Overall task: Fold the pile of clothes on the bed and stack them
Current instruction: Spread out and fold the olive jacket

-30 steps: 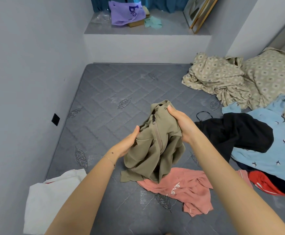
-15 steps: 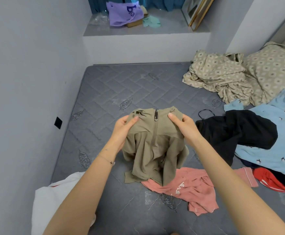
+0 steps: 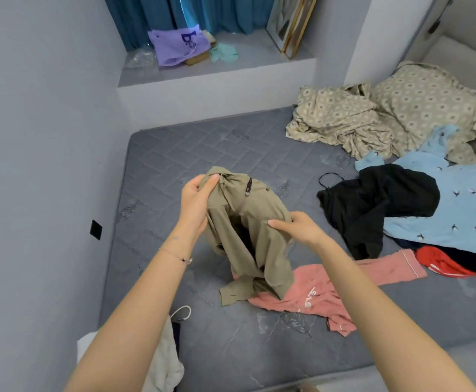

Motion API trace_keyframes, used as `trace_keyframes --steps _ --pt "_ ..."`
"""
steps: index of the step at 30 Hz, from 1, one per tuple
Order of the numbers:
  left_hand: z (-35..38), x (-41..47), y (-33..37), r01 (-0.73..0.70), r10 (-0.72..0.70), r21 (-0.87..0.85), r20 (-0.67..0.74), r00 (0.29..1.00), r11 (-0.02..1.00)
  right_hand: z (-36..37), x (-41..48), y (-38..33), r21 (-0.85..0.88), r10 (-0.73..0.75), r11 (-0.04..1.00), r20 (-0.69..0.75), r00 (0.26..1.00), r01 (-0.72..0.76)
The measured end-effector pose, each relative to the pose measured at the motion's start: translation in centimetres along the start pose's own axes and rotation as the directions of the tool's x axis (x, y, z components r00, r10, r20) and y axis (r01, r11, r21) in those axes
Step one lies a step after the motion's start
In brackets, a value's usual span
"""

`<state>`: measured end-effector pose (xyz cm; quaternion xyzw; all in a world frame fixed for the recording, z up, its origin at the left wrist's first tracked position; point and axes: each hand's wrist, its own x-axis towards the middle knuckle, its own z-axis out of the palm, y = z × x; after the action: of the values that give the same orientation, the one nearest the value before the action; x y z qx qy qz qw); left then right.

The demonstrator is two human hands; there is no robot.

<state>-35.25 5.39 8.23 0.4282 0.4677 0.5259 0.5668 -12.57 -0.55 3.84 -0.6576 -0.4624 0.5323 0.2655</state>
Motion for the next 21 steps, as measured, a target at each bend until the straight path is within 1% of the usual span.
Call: trace_keyframes --steps 2,5,8,10,12,15,21 --pt "-0.4 -0.8 1.2 -0.005 0.004 -0.019 -0.027 1.000 1.000 0.1 -1.2 -0.6 0.094 -0.050 0.994 -0.089 0.995 0.058" --pt "-0.6 -2.3 3.3 -0.042 0.041 -0.032 -0.029 0.999 0.999 -0.1 -3.3 -2.5 0.126 -0.120 0.981 -0.201 0.972 0.147" --pt "-0.1 -4.4 5.4 -0.094 0.093 -0.036 -0.040 0.995 0.995 -0.3 -5.4 -4.9 0.181 -0.234 0.935 -0.330 0.915 0.305" --pt "0.4 -6.0 6.9 -0.135 0.134 -0.041 -0.044 0.990 0.990 -0.6 -7.0 -6.8 0.193 -0.315 0.893 -0.379 0.870 0.407" --pt "0.9 -7.6 8.4 -0.168 0.166 -0.045 -0.045 0.985 0.985 -0.9 -8.9 -8.4 0.156 -0.407 0.853 -0.398 0.823 0.497" --pt "1.8 -10.4 9.9 -0.201 0.198 -0.047 -0.069 0.978 0.978 -1.6 -12.2 -9.6 0.116 -0.502 0.801 -0.406 0.764 0.588" --pt "4.4 -15.8 11.0 -0.313 0.310 -0.009 -0.104 0.945 0.950 -3.6 -18.4 -9.6 0.069 -0.634 0.716 -0.355 0.688 0.695"
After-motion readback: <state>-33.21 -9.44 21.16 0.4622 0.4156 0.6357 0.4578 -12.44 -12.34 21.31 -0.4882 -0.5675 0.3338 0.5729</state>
